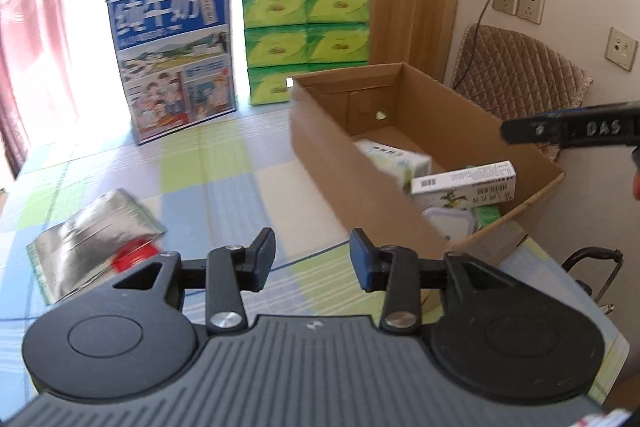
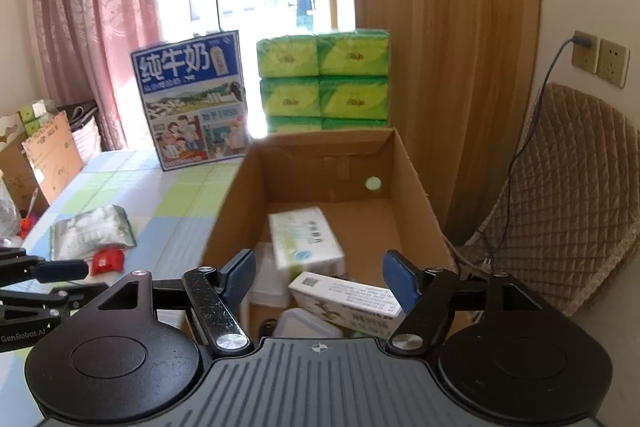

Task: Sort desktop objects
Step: 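Open both tools to drop the tube box and cable into the cardboard box, then move both tools back over the table toward the foil bag and red packet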

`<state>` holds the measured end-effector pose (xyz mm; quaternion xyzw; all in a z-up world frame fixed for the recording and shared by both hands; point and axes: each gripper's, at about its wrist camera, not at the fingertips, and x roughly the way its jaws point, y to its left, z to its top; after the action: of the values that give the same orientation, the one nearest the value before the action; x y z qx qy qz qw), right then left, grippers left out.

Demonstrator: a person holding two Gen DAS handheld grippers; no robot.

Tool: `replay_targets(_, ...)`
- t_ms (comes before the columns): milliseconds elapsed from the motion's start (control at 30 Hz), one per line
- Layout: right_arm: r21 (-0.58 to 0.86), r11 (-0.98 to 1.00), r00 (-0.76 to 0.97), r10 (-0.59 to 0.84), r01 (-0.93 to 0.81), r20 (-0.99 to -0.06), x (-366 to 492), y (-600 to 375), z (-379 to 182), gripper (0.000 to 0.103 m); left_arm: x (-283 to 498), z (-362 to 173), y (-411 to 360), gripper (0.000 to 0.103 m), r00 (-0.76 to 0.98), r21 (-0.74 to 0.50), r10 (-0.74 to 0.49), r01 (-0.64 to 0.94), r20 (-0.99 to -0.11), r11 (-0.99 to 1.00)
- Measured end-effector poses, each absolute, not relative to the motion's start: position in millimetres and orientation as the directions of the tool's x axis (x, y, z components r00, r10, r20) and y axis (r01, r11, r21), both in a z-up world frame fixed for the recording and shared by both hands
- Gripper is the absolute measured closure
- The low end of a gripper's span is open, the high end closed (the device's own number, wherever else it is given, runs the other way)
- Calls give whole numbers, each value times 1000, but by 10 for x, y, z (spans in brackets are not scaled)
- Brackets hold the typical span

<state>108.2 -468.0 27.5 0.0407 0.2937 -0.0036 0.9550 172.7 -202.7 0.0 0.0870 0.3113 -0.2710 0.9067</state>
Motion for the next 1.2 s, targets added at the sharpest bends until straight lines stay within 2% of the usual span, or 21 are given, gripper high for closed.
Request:
replay_targets(67, 85, 996, 830, 36, 14, -556, 1040, -4572, 316, 33, 1675, 16, -1858, 65, 670, -8, -419, 525, -612, 851)
replay_targets(133, 87, 996, 835, 49, -2, -548, 993, -4444, 354, 22, 1627, 35, -1677, 63, 680, -3, -401, 506, -614, 863)
replay_targets(200, 88, 996, 841, 66, -22, -537, 940, -4303, 391, 19, 1582, 56, -1493, 60, 689, 5, -383, 490, -615, 872)
replay_targets(300, 85, 994, 840, 98, -62, -533, 889, -4069, 432, 16, 1509, 98, -1215, 58, 707, 27, -352, 465, -613, 885)
replay_targets(400, 81, 992, 837, 127, -98, -532, 863, -3830, 452, 13, 1451, 135, -932, 50, 724, 45, -323, 439, -610, 898)
replay_targets(467, 85, 989, 833, 146, -119, -533, 842, -3675, 446, 13, 1419, 153, -760, 40, 733, 55, -302, 419, -610, 906)
replay_targets(633, 78, 981, 815, 193, -180, -546, 834, -3294, 385, 6, 1343, 156, -388, 33, 746, 70, -262, 381, -612, 922)
replay_targets(767, 71, 974, 801, 219, -216, -558, 835, -3037, 318, 3, 1296, 116, -118, 19, 755, 78, -231, 349, -614, 934)
replay_targets(1200, 46, 954, 751, 262, -296, -606, 1013, -2444, 31, 2, 1372, -116, 435, 4, 754, 73, -172, 280, -634, 957)
